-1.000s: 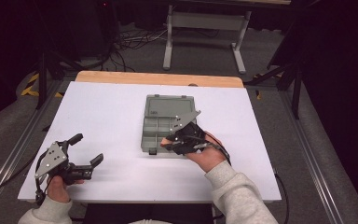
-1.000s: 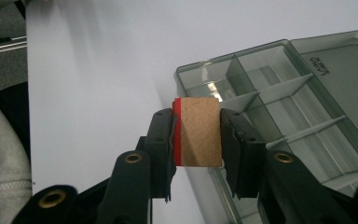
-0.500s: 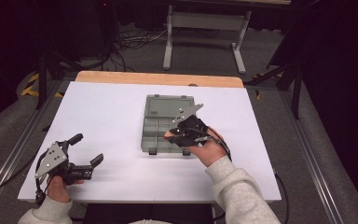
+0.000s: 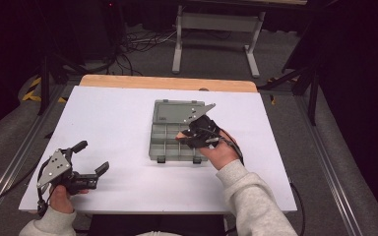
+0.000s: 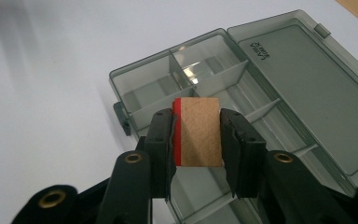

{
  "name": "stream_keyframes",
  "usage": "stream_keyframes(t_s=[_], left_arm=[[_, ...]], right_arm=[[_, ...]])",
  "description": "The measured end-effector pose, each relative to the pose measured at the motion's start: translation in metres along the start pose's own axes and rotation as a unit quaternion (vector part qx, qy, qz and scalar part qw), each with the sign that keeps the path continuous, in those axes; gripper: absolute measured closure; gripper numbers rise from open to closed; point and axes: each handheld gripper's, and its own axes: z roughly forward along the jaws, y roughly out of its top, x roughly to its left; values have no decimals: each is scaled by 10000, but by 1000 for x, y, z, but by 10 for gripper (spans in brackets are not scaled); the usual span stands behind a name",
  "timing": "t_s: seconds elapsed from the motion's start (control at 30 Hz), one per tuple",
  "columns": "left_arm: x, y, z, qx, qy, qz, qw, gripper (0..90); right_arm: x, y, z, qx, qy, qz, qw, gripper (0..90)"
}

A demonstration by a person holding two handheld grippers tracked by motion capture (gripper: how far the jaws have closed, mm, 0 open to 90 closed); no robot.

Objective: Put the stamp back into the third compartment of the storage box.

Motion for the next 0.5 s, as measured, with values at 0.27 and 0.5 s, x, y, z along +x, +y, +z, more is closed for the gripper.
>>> stream_keyframes(t_s=[0.27,0.5], left_arm=[[0,0,0,2,-3,-3,10000,5],[0,0,0,2,-2,-4,10000,5]], right_arm=[[-10,-1,4,-5,-148,154,9998,660],[-18,-2,11,79,-229,334,9991,660]])
